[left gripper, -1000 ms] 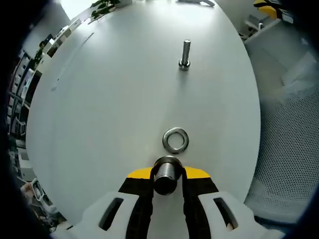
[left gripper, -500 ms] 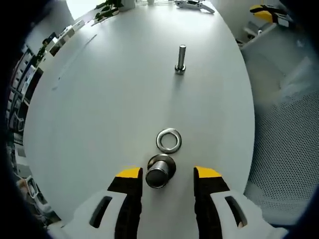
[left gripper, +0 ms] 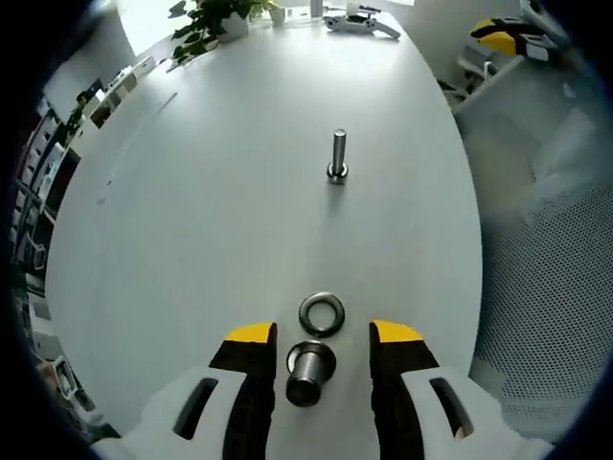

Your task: Place the washer onto the threaded stud by aligning its center hole with the stud, sliding it down to the base, and recovering from edge contact or off-axis alignment until the washer reaches the visible bottom stop.

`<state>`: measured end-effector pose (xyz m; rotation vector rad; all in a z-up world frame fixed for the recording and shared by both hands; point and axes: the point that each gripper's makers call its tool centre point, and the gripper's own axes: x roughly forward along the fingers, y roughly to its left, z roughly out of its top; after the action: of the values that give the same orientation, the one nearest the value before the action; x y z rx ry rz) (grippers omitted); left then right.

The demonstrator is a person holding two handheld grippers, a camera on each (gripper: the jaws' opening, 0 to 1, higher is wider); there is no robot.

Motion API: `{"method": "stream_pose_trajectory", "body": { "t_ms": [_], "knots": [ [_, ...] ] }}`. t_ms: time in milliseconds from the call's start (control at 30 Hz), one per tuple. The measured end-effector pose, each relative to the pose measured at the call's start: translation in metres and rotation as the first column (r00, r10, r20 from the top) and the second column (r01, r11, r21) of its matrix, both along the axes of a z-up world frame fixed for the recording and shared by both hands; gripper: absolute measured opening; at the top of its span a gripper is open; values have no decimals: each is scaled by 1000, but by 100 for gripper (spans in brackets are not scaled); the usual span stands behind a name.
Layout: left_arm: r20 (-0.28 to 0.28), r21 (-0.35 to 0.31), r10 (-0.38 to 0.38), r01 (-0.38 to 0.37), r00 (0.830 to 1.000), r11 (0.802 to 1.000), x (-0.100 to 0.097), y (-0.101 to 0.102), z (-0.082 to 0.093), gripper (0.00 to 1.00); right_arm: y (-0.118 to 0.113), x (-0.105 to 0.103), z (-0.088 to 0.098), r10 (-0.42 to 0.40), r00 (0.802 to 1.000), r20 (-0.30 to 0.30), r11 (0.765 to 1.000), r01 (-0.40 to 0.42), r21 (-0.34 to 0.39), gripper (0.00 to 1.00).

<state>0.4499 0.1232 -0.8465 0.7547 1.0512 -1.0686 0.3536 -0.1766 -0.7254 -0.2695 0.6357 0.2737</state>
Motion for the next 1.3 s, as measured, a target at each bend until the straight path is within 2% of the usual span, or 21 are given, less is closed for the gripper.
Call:
{"method": "stream_pose_trajectory", "body": {
  "t_ms": [433, 533, 633, 700, 867, 1000, 1167, 1300],
  "knots": [
    [-28, 63, -52, 54, 998, 997, 1, -2, -20, 35, -1, 0, -1, -4, 1000, -1, 1000, 4, -2, 11],
    [-25, 81, -70, 72, 997, 994, 1, -1, -24, 31, -1, 0, 0, -6, 1000, 0, 1000, 6, -1, 11],
    [-44, 84, -70, 74, 997, 994, 0, -2, -30, 29, -1, 1, 0, -6, 1000, 0, 1000, 6, -1, 10],
    [-25, 80, -76, 78, 997, 994, 3, -3, -28, 27, -2, 1, 0, -5, 1000, 0, 1000, 5, -3, 10],
    [-40, 76, -72, 75, 997, 994, 3, -4, -28, 28, -2, 1, 0, -11, 1000, 1, 1000, 11, 0, 10],
    [-25, 86, -92, 94, 995, 992, -1, -5, -29, 30, -2, 1, 0, -12, 1000, 1, 1000, 12, 0, 10],
    [-21, 73, -79, 81, 997, 994, -1, -5, -28, 27, -2, 0, 0, -13, 1000, 1, 1000, 13, 0, 10],
    [-14, 63, -83, 84, 996, 994, -2, -4, -26, 21, -3, 1, 0, -13, 1000, 1, 1000, 13, 0, 10]
  ]
}}
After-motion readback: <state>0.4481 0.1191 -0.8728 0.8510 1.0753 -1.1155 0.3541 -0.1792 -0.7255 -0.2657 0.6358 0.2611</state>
